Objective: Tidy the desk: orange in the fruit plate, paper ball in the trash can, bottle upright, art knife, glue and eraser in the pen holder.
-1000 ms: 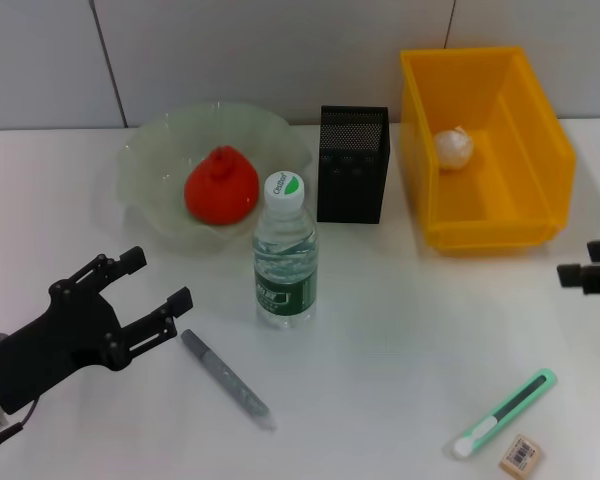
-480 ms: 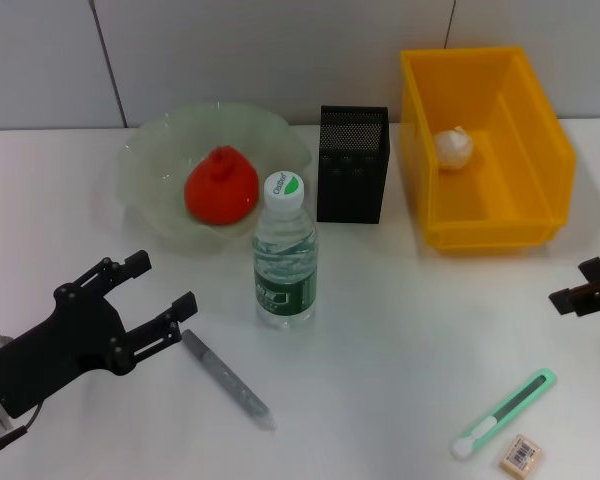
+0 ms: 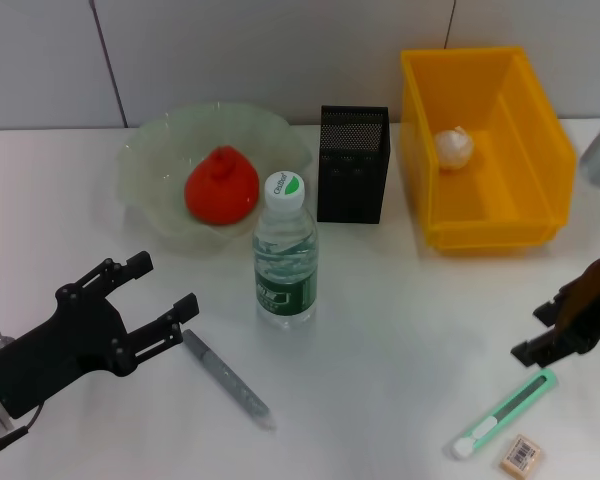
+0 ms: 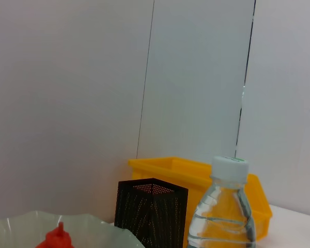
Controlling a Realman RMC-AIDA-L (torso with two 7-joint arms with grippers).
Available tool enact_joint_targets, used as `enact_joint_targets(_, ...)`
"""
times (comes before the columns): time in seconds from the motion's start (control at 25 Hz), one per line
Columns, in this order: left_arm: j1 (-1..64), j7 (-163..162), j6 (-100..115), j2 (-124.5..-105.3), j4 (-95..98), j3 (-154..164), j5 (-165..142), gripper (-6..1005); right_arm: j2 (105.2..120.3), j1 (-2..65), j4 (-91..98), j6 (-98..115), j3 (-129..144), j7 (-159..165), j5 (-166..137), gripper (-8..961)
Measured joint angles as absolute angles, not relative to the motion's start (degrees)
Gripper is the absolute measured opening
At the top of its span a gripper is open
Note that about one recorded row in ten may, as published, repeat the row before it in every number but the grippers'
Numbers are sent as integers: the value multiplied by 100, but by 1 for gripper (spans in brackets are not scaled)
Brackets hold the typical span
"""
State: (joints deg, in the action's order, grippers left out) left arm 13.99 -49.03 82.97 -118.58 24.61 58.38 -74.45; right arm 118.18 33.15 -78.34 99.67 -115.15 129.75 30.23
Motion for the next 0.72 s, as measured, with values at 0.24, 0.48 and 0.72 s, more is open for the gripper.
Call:
enact_joint_targets(0.24, 1399, -4850, 8297, -11856, 2461, 5836, -7444, 827, 11821, 3321, -7825, 9839, -10879, 12884, 2980, 632)
enact_joint_targets(0.48, 1397, -4836, 8299, -11862, 2461, 5833, -7444, 827, 11822, 3372, -7771, 9699, -10378, 12763, 2901, 632)
enact_joint_targets(0.72, 1397, -4834, 8306, -11858, 2461, 5827, -7444, 827, 11822, 3519, -7675, 9667, -10014, 12754, 2857, 631)
